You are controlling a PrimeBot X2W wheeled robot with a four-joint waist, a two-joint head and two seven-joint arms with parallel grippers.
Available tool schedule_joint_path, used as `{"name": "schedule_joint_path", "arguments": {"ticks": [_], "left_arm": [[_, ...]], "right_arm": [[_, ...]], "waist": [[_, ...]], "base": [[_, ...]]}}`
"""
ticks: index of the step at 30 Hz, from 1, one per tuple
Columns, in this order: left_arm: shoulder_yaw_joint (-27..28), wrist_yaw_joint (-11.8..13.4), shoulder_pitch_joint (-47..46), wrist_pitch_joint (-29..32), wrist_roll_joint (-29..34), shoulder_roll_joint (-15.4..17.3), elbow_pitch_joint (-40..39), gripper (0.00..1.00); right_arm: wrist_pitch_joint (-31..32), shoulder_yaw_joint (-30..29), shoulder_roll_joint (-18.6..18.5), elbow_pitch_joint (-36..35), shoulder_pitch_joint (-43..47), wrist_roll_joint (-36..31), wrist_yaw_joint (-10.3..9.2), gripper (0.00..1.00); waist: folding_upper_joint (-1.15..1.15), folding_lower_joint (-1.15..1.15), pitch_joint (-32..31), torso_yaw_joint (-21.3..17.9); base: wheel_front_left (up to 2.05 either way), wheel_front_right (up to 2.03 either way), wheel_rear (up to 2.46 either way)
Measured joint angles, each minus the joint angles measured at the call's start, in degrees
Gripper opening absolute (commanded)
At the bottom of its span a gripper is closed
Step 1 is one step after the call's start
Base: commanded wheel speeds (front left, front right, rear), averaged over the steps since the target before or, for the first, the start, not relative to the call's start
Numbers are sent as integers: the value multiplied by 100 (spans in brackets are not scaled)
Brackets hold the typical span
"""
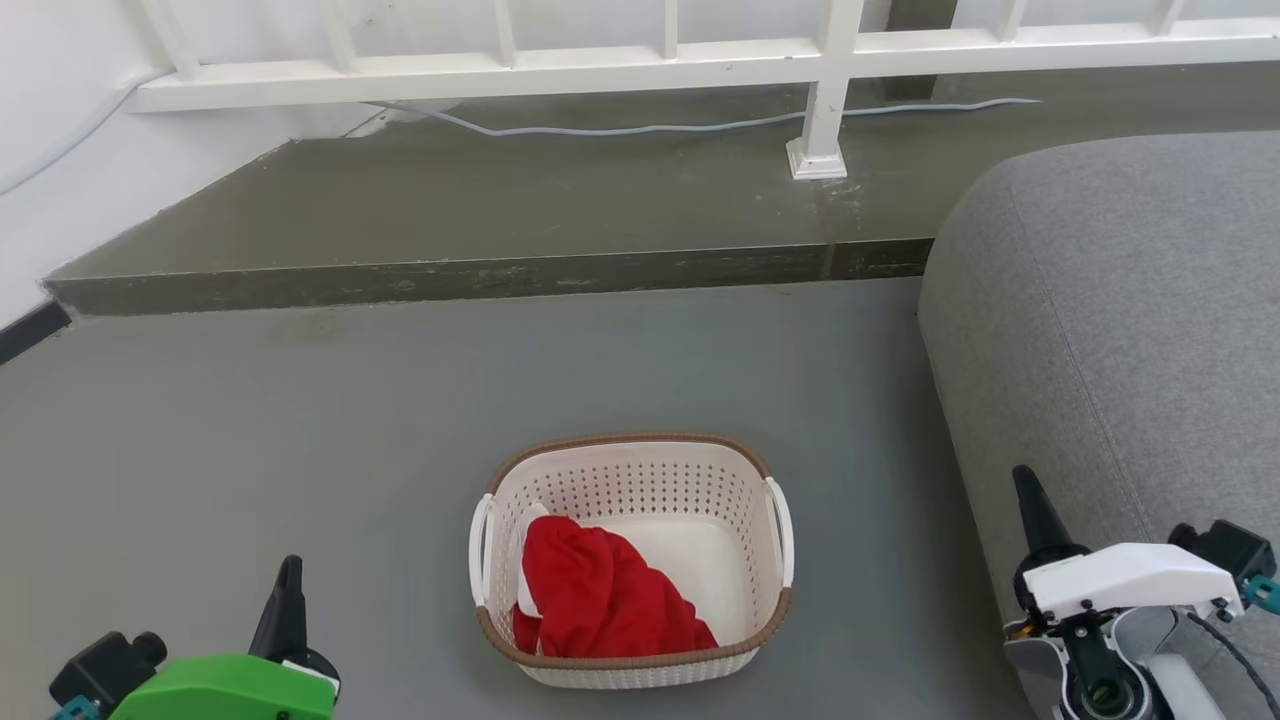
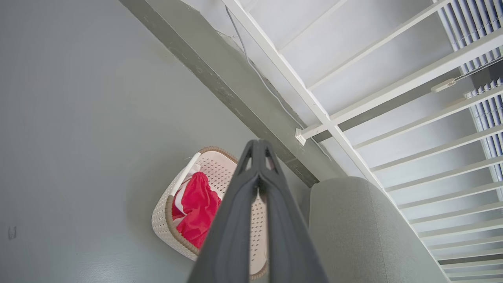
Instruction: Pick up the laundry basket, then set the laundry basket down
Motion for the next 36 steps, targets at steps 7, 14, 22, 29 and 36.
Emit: {"name": "schedule_joint_path", "arguments": {"ticks": [7, 14, 22, 29, 36], "left_arm": [[77, -101, -83, 105, -539, 15, 96, 0], [124, -198, -220, 232, -1084, 21, 149, 0], [230, -304, -322, 358, -1736, 30, 265, 0], [279, -419, -409, 482, -2254, 35, 321, 0], [341, -505, -542, 583, -2819, 38, 420, 0]], "right_arm": [[122, -156, -3, 0, -26, 513, 116, 0], [247, -310, -8, 0, -117, 993, 199, 0], [393, -482, -15, 1, -136, 1584, 315, 0], [501, -628, -19, 2, -215, 2062, 413, 0], [643, -768, -25, 2, -246, 2581, 519, 0]], "waist": [[0, 0, -7, 20], [0, 0, -15, 39], [0, 0, -23, 62], [0, 0, -31, 82], [0, 0, -38, 102]], "base": [[0, 0, 0], [0, 0, 0], [0, 0, 0], [0, 0, 0], [0, 0, 0]]}}
